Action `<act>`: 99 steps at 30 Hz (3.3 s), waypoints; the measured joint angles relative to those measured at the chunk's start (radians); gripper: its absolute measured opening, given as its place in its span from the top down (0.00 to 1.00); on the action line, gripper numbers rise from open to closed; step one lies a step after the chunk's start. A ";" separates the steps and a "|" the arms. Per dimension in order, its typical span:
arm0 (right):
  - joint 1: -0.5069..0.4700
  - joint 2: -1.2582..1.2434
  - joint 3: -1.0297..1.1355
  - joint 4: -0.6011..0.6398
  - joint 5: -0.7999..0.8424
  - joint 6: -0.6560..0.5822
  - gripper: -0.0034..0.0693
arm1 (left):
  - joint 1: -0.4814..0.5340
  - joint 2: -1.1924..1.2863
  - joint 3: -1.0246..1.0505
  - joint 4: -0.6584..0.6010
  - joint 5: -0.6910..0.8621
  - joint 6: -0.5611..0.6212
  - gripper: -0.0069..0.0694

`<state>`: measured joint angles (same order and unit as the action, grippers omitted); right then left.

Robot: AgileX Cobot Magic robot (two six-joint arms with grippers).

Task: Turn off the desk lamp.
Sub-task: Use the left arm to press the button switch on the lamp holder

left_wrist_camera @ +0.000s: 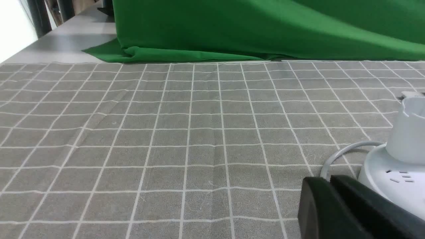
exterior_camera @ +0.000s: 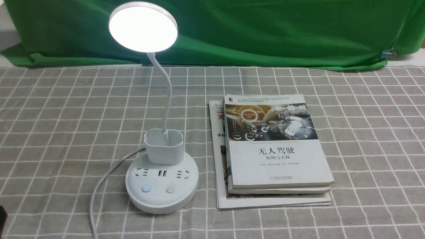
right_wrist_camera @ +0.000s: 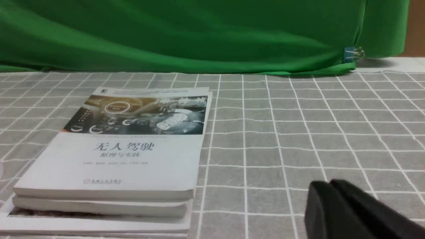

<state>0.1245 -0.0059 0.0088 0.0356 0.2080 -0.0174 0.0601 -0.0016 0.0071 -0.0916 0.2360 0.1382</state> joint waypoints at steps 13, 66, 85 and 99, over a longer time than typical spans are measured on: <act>0.000 0.000 0.000 0.000 0.000 0.000 0.90 | 0.000 0.000 0.000 0.000 0.000 0.007 0.88; 0.000 0.000 0.000 0.000 0.000 0.001 0.90 | -0.130 1.024 -0.738 -0.147 0.533 0.009 0.88; 0.000 0.000 0.000 0.000 0.000 0.001 0.90 | -0.532 1.671 -1.167 -0.056 0.723 -0.138 0.88; 0.000 0.000 0.000 0.000 0.000 0.001 0.90 | -0.532 1.786 -1.223 -0.130 0.721 -0.099 0.88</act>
<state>0.1245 -0.0059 0.0088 0.0356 0.2080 -0.0165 -0.4719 1.7845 -1.2160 -0.2217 0.9571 0.0388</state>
